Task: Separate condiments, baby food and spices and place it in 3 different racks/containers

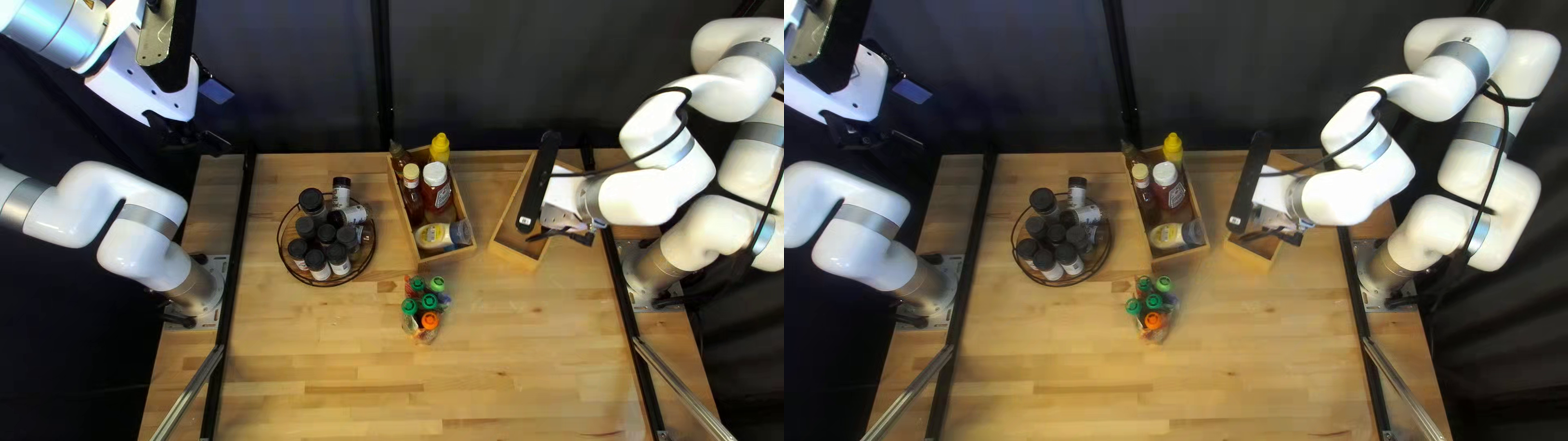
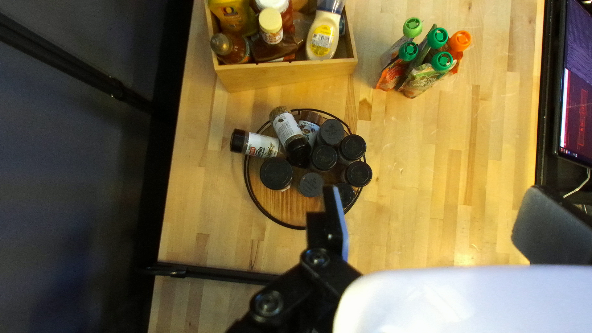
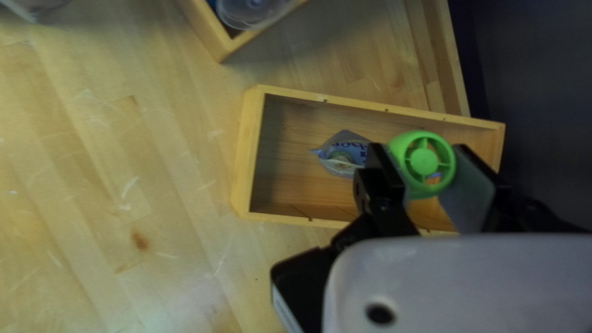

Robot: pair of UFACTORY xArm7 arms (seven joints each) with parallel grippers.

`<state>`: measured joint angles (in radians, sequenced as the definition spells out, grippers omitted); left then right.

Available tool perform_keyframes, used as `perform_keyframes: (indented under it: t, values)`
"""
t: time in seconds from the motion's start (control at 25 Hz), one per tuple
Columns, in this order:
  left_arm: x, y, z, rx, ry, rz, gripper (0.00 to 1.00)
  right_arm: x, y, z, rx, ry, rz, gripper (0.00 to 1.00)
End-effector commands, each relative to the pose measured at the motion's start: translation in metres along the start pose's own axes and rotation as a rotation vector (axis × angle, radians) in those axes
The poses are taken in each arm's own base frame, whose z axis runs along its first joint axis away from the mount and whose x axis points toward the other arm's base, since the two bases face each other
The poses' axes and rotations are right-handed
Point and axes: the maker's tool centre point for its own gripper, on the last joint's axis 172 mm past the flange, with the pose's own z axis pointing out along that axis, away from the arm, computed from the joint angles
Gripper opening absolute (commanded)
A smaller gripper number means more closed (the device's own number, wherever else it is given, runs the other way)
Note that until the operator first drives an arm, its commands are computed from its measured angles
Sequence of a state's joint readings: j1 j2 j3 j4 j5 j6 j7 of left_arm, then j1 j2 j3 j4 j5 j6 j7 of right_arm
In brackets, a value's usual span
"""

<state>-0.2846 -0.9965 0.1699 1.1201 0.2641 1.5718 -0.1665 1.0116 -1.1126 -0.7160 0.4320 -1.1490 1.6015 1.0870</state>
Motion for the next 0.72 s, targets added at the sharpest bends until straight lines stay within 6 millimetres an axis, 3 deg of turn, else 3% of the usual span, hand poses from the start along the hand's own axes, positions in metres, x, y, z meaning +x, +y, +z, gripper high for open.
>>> perform_keyframes:
  t: [0.04, 0.4, 0.72]
  values:
    - [0.0, 0.0, 0.0, 0.0, 0.0, 0.0, 1.0, -0.013, 0.018, 0.016, 0.008, -0.009, 0.031, 0.0]
    - [0.0, 0.0, 0.0, 0.0, 0.0, 0.0, 1.0, -0.03, 0.04, 0.033, 0.036, -0.01, 0.088, 0.0]
    - [0.0, 0.0, 0.0, 0.0, 0.0, 0.0, 1.0, -0.032, 0.04, 0.048, 0.072, -0.033, 0.128, 0.03]
